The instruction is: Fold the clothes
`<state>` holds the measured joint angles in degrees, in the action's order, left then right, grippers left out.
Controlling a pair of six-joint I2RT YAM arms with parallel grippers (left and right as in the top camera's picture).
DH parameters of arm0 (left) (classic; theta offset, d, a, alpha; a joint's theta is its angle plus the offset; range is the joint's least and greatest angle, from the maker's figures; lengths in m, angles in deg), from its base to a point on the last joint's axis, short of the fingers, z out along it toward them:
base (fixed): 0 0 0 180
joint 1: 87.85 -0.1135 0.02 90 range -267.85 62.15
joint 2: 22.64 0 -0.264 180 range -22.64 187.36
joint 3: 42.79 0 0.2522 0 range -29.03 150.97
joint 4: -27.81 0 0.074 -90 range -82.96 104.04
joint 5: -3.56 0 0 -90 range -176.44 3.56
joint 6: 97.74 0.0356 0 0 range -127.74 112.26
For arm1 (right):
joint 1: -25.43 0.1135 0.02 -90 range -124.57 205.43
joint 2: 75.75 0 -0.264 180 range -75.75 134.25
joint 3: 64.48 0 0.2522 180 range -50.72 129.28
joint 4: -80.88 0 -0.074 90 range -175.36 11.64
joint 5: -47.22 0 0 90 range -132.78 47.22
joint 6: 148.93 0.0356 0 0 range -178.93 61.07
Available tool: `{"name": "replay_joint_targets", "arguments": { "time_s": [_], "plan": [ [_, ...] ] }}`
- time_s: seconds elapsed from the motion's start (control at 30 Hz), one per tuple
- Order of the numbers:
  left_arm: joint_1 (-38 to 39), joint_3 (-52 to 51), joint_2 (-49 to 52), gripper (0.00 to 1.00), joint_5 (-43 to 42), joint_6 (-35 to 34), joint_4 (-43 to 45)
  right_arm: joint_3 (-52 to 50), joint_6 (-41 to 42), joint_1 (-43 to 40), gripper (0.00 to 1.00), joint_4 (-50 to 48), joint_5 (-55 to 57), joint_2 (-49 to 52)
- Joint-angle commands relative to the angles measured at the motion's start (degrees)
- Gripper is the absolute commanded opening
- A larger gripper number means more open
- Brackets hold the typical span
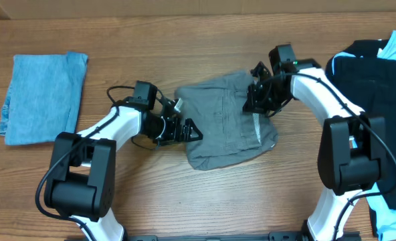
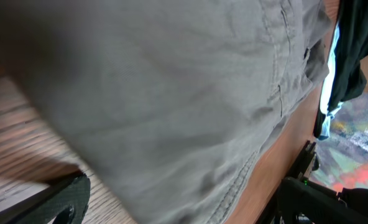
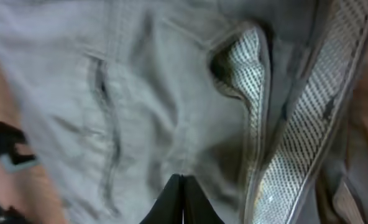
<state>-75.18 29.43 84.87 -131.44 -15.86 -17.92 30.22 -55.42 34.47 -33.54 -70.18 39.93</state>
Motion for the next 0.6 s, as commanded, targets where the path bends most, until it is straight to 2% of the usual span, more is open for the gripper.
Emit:
{"name": "replay_joint_targets", "arguments": {
  "time_s": [0.0, 0.17, 0.33, 0.57],
  "plan": [
    [1.77, -2.1, 1.57, 1.0, 7.5, -2.51, -0.48, -6.23, -0.96, 0.0, 0.04, -4.44, 0.55, -0.59],
    [2.91, -2.1, 1.57, 1.0, 11.69, -3.74, -1.84, -14.01, -0.96, 0.0, 0.04, -11.65, 0.37, -0.59],
    [3.26, -2.12, 1.57, 1.0, 14.12, -6.43, -1.4, -15.74, -0.96, 0.0, 0.04, -12.57, 0.26, -0.59],
    [6.64, -2.16, 5.7, 0.99, 18.21, -15.3, 2.43, -15.74, -0.96, 0.02, 0.04, -12.52, -2.25, -0.59]
  ]
}}
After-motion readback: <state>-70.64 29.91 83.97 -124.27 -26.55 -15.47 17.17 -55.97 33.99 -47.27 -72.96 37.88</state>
